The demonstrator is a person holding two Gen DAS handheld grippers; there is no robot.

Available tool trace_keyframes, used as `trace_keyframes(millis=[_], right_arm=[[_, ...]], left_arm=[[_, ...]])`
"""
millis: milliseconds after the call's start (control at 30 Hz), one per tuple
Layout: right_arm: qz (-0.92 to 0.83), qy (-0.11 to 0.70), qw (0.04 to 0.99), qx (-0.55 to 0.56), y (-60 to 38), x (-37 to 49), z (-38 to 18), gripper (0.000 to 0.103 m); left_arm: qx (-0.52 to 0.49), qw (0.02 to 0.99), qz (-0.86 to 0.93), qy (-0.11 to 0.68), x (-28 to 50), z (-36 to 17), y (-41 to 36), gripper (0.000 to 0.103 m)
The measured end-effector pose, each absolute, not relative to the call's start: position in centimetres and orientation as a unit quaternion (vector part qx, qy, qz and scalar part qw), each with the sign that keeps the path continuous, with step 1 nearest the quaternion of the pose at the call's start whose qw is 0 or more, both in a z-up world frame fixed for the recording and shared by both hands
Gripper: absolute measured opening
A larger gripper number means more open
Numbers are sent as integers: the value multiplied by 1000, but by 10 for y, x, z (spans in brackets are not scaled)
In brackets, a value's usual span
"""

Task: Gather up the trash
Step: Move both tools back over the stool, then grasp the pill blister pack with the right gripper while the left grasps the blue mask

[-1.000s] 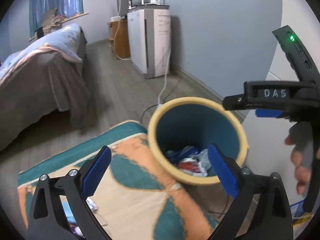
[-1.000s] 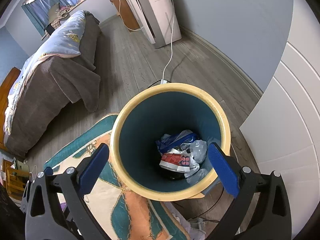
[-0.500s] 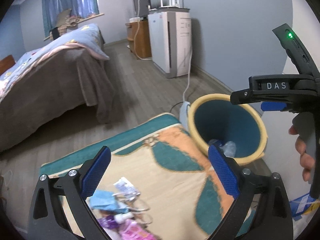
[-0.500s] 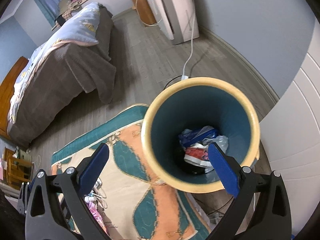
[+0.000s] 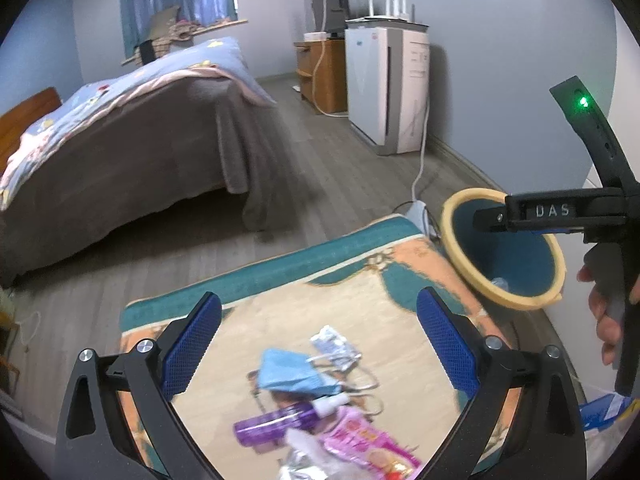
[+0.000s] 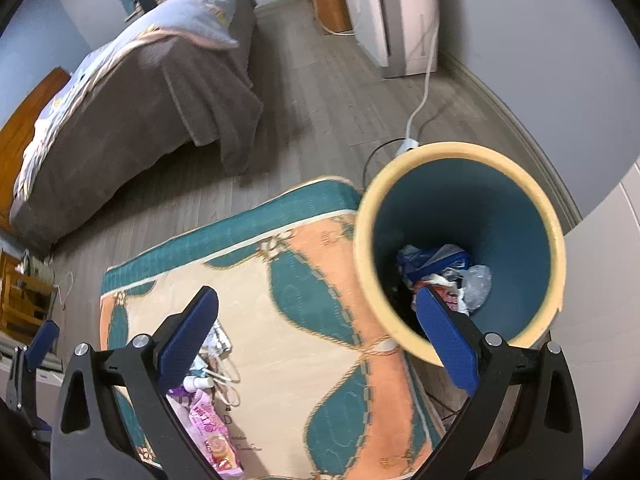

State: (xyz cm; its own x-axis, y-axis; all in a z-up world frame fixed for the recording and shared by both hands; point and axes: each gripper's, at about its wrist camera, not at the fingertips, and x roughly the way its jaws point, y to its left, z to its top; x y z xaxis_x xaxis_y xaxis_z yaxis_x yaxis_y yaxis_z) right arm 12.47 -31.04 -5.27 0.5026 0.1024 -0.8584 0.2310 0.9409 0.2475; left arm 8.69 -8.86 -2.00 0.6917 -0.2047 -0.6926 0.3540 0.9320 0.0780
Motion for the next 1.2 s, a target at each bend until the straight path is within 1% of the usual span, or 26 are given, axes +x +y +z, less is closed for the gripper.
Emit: trace_keyframes(millis=[533,800,1000,1067,1100,1167,1200], right_arm=[[-2,529,844,91,-223,142,-81,97],[7,551,833,46,-191,150,-105,97],[14,562,826,54,-186,156,-122,96],[20,566,823,52,-184,159,-127,88],[28,572,818,53,-182,162,-131,79],[38,582,811,52,-178,165,-139,64],[43,588,806,51,-175,167,-144,61]], left_arm=[[92,919,-97,371,85,-22,-8,97],[81,907,-61,408,97,-42,24,97],[51,901,-37,429,110,-48,43,97],[44,899,-32,435,114,-52,47,97],[43,897,-30,440,116,-55,48,97],[49,891,-27,450,121,-60,48,97],[52,888,-27,456,124,-63,48,97]])
